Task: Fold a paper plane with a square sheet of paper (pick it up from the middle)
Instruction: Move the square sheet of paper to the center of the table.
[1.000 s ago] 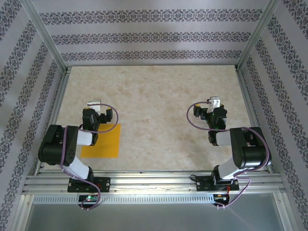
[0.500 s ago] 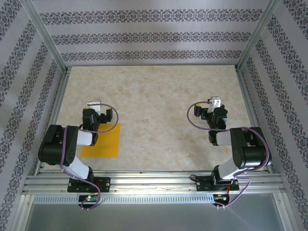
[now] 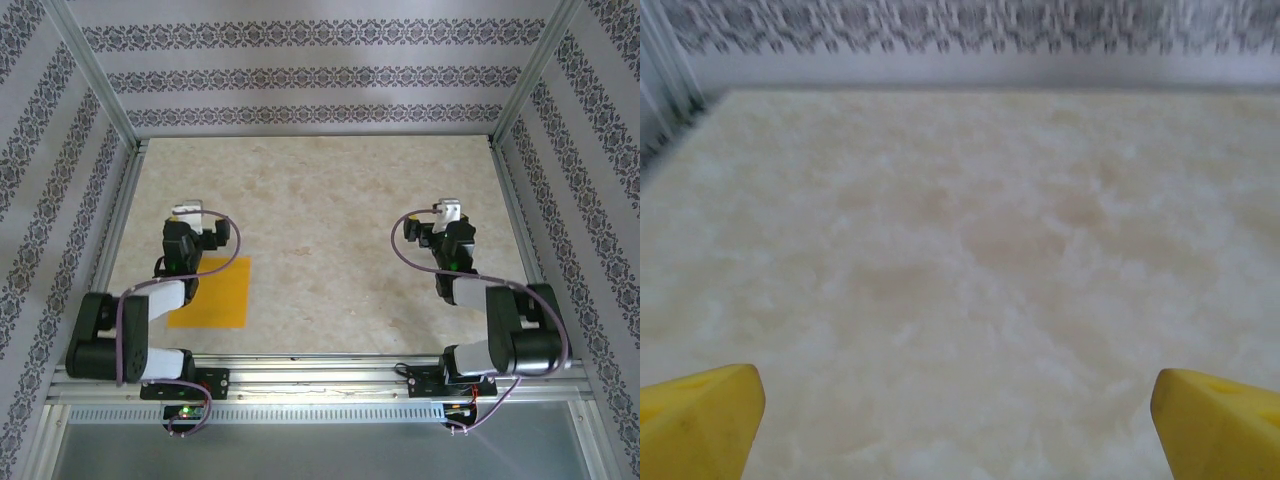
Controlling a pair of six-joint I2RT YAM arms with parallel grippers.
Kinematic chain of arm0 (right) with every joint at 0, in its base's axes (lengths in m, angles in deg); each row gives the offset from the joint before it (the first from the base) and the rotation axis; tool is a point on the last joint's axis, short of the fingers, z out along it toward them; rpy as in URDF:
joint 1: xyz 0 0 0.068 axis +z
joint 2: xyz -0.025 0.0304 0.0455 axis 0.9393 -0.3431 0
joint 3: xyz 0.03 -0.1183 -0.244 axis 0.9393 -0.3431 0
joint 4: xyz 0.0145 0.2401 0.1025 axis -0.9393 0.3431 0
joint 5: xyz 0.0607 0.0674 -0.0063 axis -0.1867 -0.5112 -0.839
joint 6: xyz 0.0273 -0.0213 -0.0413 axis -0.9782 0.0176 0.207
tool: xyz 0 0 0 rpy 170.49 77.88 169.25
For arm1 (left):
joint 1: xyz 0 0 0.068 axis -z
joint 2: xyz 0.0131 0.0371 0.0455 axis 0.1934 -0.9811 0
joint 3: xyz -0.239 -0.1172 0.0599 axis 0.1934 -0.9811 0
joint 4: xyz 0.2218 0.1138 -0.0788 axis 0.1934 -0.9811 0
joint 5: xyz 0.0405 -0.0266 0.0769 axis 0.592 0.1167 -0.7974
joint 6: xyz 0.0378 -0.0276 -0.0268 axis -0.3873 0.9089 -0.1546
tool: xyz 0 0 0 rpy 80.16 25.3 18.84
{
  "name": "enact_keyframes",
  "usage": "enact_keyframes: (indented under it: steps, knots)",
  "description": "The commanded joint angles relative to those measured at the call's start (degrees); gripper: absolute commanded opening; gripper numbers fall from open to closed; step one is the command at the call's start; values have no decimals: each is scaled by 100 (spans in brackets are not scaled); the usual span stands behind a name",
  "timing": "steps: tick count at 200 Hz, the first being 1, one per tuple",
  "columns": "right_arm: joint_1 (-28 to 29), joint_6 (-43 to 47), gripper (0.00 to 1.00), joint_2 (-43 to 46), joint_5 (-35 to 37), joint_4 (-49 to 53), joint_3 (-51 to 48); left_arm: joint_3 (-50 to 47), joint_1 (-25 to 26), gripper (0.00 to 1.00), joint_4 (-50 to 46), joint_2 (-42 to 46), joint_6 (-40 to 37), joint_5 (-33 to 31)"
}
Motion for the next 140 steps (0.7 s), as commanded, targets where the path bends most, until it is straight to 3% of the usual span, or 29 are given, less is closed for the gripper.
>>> enact_keyframes:
  steps: [1,12,35,47,65,88,115,140]
  knots:
    - [-73,-790,98,646,132,2282,869,466,-60,99,-1789,657,1098,-515]
    - [-117,-1219,98,785,127,3217,1391,732,-58,99,-2557,867,1364,-377]
    - [-249,-2394,98,978,-398,4322,2034,1055,-71,99,-3720,1289,1752,746]
    - [-427,-2519,98,1145,-1206,4204,1960,946,-82,99,-3907,1581,2081,1159]
    - [-757,-3375,98,1378,-2597,3505,1606,237,-112,99,-3490,2153,3343,1333]
    - [-644,-3798,98,1450,-3750,3713,1787,-60,-72,99,-3919,2624,4061,1754]
    - [7,-3781,98,1567,-3818,3896,1751,225,15,98,-5397,2781,3795,1422]
    - [468,-3685,98,1652,-3520,4071,1627,183,97,99,-5931,2862,3807,1389]
